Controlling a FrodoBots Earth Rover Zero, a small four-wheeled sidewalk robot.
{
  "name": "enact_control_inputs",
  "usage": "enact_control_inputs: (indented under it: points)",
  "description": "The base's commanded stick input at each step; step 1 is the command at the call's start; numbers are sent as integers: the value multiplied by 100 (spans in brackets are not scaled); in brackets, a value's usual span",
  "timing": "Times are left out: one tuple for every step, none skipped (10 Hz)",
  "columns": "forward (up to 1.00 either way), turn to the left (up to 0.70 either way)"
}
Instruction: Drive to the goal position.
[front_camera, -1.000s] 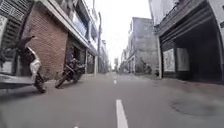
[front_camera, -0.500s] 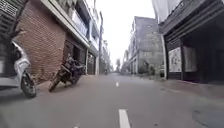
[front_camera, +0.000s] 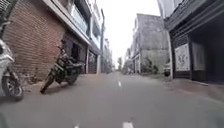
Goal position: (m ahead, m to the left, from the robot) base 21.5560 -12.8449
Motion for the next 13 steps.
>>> enact_control_inputs:
  points:
    - [100, 0]
    - [100, 0]
    - [100, 0]
    - [100, 0]
    - [100, 0]
    - [100, 0]
    - [100, 0]
    - [100, 0]
    - [100, 0]
    - [100, 0]
    - [100, 0]
    - [100, 0]
    - [100, 0]
